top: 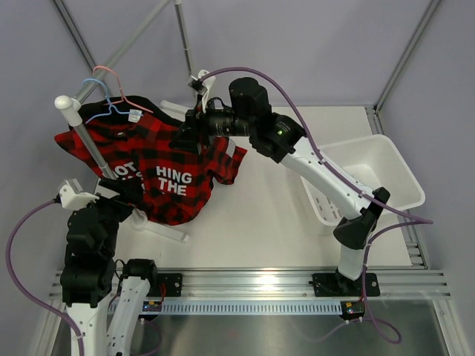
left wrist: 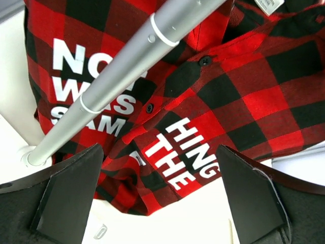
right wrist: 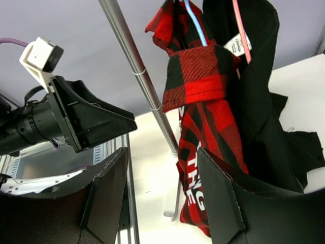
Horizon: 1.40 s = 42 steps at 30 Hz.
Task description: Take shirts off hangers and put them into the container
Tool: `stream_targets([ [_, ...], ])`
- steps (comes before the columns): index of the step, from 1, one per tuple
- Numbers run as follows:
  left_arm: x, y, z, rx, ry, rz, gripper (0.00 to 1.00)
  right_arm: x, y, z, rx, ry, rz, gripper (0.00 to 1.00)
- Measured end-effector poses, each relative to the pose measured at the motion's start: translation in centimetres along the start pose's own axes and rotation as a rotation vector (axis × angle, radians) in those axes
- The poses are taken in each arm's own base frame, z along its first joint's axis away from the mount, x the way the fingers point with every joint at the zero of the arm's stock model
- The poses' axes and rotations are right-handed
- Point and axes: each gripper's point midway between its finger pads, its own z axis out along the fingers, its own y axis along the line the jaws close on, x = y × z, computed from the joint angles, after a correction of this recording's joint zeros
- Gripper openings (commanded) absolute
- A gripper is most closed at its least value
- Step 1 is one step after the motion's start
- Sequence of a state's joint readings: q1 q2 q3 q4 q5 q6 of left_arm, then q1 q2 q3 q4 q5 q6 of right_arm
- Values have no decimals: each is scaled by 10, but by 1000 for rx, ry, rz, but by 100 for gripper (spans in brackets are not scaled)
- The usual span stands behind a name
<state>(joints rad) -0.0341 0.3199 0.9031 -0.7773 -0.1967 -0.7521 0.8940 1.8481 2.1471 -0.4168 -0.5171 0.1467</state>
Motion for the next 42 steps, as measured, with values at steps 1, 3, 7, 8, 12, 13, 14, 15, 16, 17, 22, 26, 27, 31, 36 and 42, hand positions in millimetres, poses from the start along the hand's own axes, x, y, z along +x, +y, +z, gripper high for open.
stream_targets([
  [1, 1, -1, 1, 1, 7, 3, 99, -1, 1, 1, -3, -1, -5, 65],
  [3, 3, -1, 1, 6, 16, 6, 99, -1, 1, 2, -2, -2, -12, 65],
  [7, 3, -2, 1, 13, 20, 16, 99, 5, -6, 9, 2, 10, -16, 65],
  [8, 4, -2, 1, 15, 22, 18, 99, 7, -7, 11, 3, 16, -15, 66],
  [12, 5, -4, 0, 25, 30, 24, 99, 18, -18, 23, 14, 44, -21, 67],
  [13, 6, -5, 0, 29, 33, 25, 99, 21, -21, 25, 18, 52, -22, 68],
  [14, 6, -5, 0, 33, 33, 26, 99, 22, -23, 27, 21, 56, -23, 68],
  [15, 6, -6, 0, 38, 34, 27, 99, 23, -26, 30, 29, 58, -28, 69],
  [16, 6, -8, 0, 45, 36, 28, 99, 24, -29, 32, 35, 61, -33, 69],
  [17, 6, -9, 0, 52, 36, 29, 99, 24, -31, 34, 39, 61, -38, 69],
  [22, 12, -8, 5, 61, 51, 40, 99, 26, -36, 36, 54, 68, -50, 70],
  [26, 20, -5, 10, 58, 70, 44, 99, 25, -37, 36, 60, 66, -56, 72],
  [27, 21, -4, 11, 59, 74, 45, 99, 25, -38, 36, 64, 65, -60, 72],
  [31, 27, -3, 14, 64, 90, 49, 99, 18, -40, 32, 88, 56, -79, 74],
  [36, 31, -2, 16, 68, 99, 53, 99, -17, -30, 23, 88, -12, -139, 75],
  [42, 32, -3, 16, 74, 101, 60, 99, -33, -28, 17, 100, -48, -165, 77],
])
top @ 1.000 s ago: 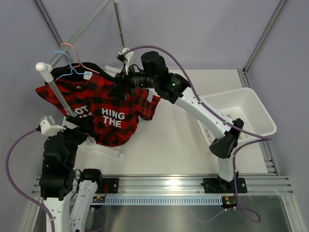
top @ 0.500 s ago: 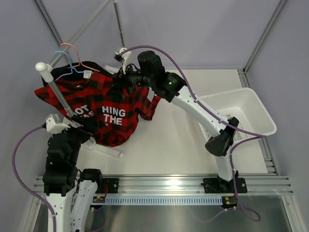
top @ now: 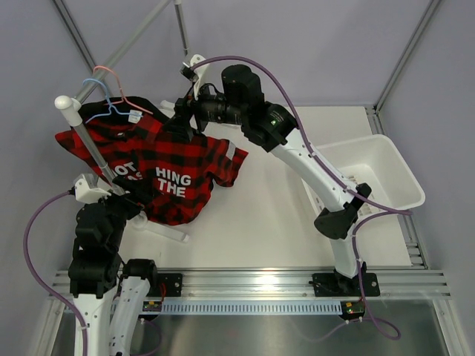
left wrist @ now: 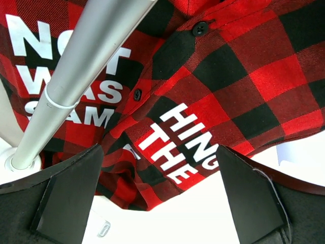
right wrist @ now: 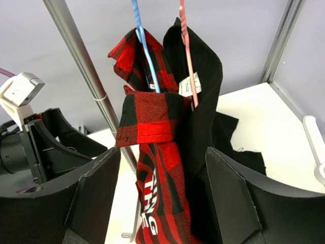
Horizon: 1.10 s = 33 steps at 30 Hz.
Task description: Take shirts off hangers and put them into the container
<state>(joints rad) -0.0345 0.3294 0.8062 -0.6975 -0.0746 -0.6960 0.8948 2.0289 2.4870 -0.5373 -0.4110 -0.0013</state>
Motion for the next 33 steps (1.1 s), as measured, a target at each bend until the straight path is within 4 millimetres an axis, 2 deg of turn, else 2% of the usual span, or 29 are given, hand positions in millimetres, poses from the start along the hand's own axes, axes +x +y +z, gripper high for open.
stream_targets([
  [3, 0, 0, 0, 1, 1, 0, 99, 0, -5, -1, 8, 1, 1, 75],
  [6, 0, 0, 0, 2, 0, 1, 99, 3, -13, -1, 19, 6, 7, 70],
  [10, 0, 0, 0, 2, 1, 6, 99, 16, -17, 7, 9, 29, 35, 68],
  [20, 1, 0, 1, 3, 4, 9, 99, 41, -13, 16, -33, 81, 74, 60],
  [24, 2, 0, 1, 4, 5, 10, 99, 48, -4, 20, -61, 97, 79, 53],
  [28, 4, 1, 2, 6, 10, 11, 99, 60, 9, 30, -94, 119, 80, 36],
  [29, 3, 0, 2, 8, 9, 11, 99, 64, 11, 33, -100, 127, 81, 21],
  [31, 4, 0, 3, 7, 12, 12, 99, 72, 13, 38, -108, 142, 81, 4],
  [33, 5, 0, 4, 7, 21, 16, 99, 78, 14, 42, -112, 152, 77, 0],
])
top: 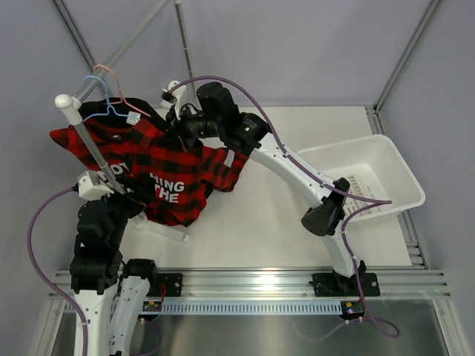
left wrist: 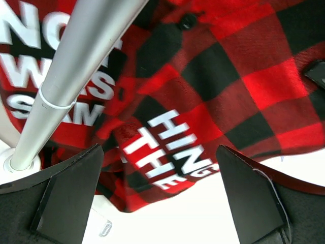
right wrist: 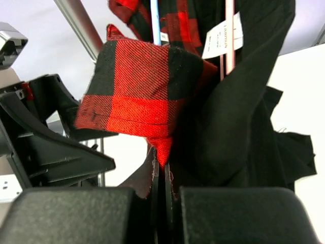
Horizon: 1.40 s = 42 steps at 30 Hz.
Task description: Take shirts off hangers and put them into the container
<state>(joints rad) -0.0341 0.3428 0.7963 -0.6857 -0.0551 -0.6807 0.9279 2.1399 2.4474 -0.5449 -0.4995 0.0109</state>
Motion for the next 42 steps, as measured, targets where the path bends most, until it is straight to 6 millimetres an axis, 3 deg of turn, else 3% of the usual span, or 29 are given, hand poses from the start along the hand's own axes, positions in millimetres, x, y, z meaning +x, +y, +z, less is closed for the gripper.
stream_targets([
  [10, -6, -22, -5, 119, -13, 38, 99, -23, 5, -16, 32, -35, -21, 0],
  [15, -10, -45, -13, 226, 2, 71, 99, -48, 21, -43, 31, -80, -43, 0],
  [21, -35, -77, -30, 323, -23, 111, 98, -69, 40, -74, 27, -123, -62, 0],
  [24, -56, -96, -37, 356, -46, 145, 96, -61, 43, -82, 38, -108, -49, 0],
  [32, -140, -161, -54, 428, -167, 241, 95, 8, 48, -105, 69, 19, 56, 0],
  [35, -163, -178, -57, 449, -213, 263, 94, 25, 54, -114, 72, 44, 92, 0],
  [38, -171, -184, -52, 454, -224, 274, 91, 32, 66, -126, 63, 46, 125, 0],
  [39, -170, -183, -48, 450, -215, 276, 85, 31, 71, -130, 58, 39, 132, 0],
  [42, -160, -178, -36, 437, -177, 275, 84, 22, 87, -140, 38, 12, 138, 0],
])
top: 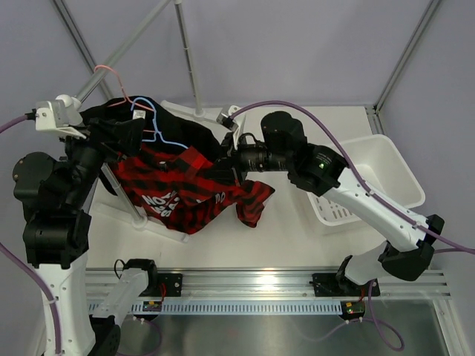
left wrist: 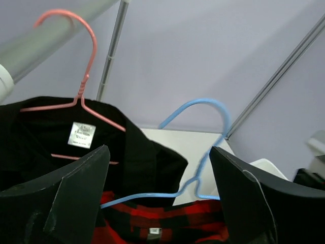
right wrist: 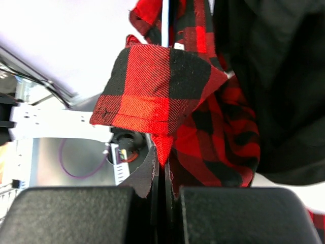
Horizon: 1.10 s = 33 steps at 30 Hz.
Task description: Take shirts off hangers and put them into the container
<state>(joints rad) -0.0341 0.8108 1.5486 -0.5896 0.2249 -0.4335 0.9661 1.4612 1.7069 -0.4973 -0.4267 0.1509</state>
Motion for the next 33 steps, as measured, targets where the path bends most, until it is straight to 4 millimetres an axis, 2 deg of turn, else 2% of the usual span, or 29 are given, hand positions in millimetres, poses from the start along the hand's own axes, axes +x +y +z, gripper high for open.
stream_targets([
  [5, 26, 7, 10, 6, 77, -21, 84, -10, 16, -8, -24, -28, -5, 0],
  [10, 38, 2, 18, 41, 123, -31, 86, -9, 18, -8, -18, -17, 5, 0],
  [17, 38, -1, 21, 55, 126, -17, 89, -6, 13, -9, 15, 3, 16, 0],
  [24, 31, -5, 9, 62, 103, 4, 91, -10, 14, -9, 19, 5, 4, 0],
  [28, 34, -24, -1, 156, 128, 2, 91, -18, 11, 0, 23, -9, -4, 0],
  [33, 37, -32, -6, 198, 147, 0, 91, -14, 6, 7, 34, 4, -3, 0],
])
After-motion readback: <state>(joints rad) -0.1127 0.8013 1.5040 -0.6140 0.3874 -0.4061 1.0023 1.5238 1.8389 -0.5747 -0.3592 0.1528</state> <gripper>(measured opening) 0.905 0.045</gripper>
